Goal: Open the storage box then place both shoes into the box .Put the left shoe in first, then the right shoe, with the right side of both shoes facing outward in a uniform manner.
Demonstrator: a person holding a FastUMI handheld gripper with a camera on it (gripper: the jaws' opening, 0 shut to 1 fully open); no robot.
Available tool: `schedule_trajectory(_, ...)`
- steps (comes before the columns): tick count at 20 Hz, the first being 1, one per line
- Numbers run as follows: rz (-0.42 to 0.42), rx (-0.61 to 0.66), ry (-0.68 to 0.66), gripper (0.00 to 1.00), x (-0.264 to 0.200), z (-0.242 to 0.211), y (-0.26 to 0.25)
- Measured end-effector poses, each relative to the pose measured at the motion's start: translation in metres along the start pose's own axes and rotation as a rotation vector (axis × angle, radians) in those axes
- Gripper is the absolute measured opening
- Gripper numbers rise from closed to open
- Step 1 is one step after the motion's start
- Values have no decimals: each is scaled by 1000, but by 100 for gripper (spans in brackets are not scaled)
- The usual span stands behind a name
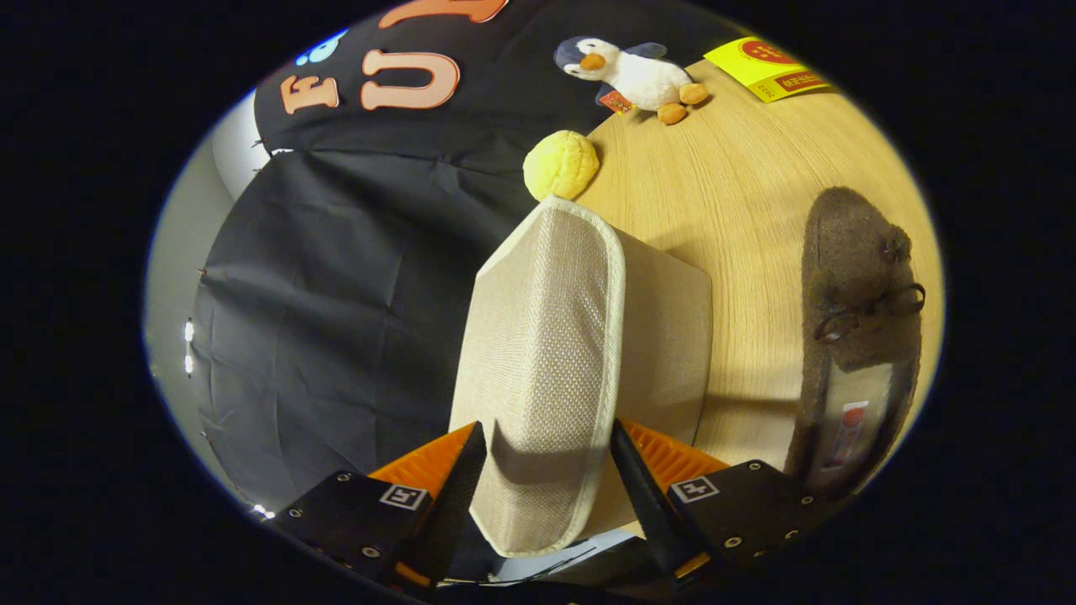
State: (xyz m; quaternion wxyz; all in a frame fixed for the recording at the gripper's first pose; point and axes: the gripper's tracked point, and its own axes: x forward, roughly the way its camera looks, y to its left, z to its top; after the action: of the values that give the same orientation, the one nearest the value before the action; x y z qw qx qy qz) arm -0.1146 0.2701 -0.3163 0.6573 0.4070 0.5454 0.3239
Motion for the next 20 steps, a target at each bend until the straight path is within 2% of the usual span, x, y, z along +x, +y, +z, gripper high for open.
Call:
schedule_trajectory(3,37,-4,-25,74,-20,7,16)
schedule_trajectory(6,89,-24,-58,66,-34,17,41)
schedule_trajectory(8,108,-59,-71,57,-38,19,60)
schedule_trajectory(9,126,-71,-72,50,-39,20,73)
schedule_trajectory(13,182,-154,-109,32,-35,27,133)
schedule_trajectory(15,204,-198,-122,25,-25,30,165)
schedule_trajectory(20,248,-294,-99,18,19,25,229)
